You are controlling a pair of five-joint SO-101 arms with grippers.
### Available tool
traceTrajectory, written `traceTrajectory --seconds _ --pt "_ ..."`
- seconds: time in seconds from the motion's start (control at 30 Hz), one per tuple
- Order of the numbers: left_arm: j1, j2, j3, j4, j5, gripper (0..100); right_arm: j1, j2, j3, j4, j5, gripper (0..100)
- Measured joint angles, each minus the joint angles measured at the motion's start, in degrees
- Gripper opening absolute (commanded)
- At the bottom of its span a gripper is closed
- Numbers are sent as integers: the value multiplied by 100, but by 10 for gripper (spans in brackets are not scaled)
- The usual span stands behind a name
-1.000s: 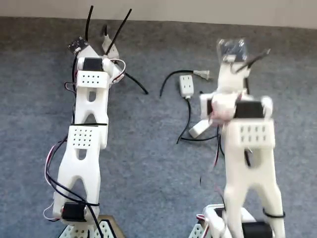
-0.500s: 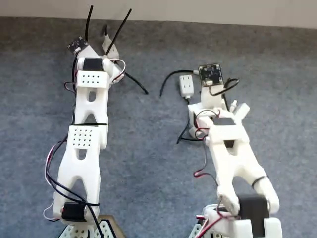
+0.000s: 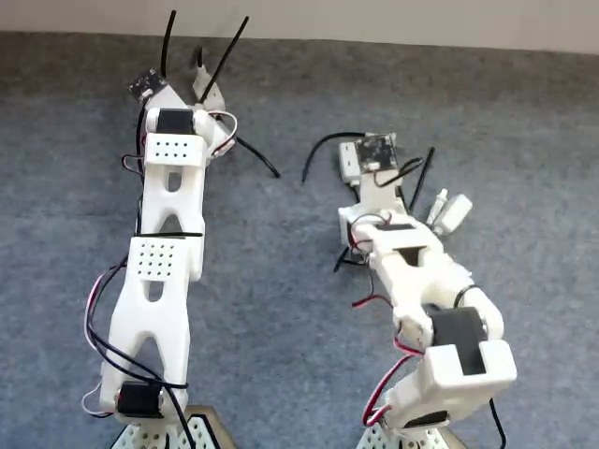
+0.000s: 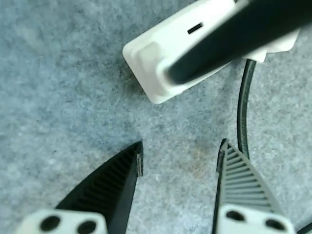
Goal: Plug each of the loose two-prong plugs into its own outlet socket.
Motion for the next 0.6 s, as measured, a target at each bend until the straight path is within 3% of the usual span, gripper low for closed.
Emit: traceTrajectory --seconds 0.17,0.33,0.6 --pt "0 0 0 0 0 255 132 519 -1134 1292 -756 38" --pt "0 0 0 0 0 255 220 967 -2057 2374 -774 36" --pt "0 0 0 0 0 255 246 1002 -2347 3103 -782 8"
